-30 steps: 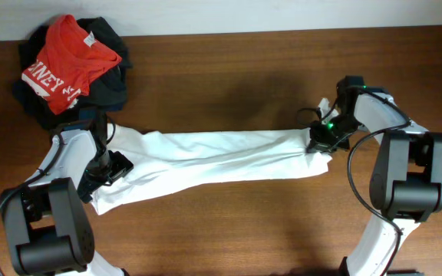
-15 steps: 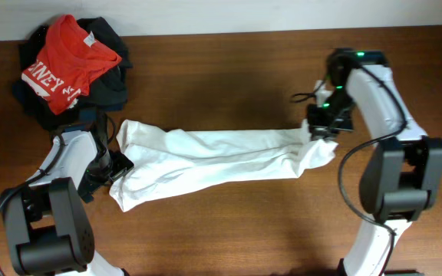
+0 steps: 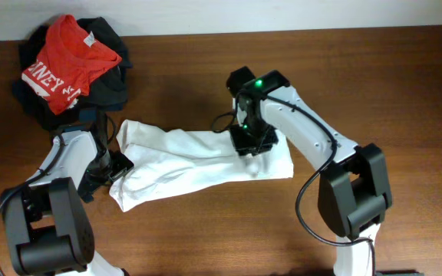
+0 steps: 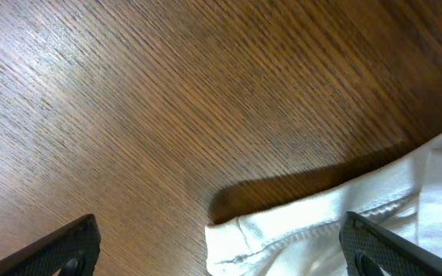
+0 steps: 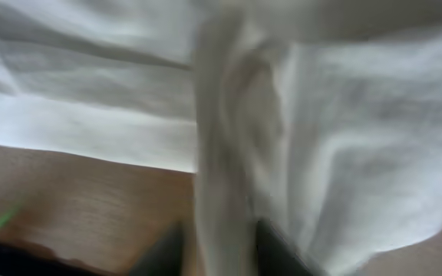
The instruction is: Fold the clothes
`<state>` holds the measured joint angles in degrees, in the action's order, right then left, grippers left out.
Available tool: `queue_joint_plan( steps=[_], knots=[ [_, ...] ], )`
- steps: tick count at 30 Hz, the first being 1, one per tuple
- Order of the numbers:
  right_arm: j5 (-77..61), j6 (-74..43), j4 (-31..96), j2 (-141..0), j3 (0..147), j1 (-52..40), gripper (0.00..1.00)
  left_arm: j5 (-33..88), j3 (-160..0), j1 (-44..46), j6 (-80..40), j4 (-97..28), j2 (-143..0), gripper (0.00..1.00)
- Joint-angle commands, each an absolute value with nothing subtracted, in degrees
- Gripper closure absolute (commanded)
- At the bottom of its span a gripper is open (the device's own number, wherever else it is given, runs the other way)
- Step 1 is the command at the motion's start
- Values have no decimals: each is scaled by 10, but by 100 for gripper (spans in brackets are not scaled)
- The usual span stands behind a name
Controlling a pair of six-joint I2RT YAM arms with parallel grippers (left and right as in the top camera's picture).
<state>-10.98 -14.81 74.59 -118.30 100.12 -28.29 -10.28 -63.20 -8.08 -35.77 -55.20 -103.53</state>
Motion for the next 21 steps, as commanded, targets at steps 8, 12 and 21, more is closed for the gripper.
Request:
queue_joint_plan(
  steps=[8, 12, 21],
  knots=[
    [-57, -146, 813, -1166, 1018, -142, 9, -101, -627, -84, -357, -556, -1040, 1],
    [-214, 15, 868, -1166, 1014, -129, 76, -101, -627, -84, -357, -556, -1040, 1],
    [-185, -41, 771, -1166, 885, -221, 76, -101, -627, -84, -357, -562, -1040, 1]
  ],
)
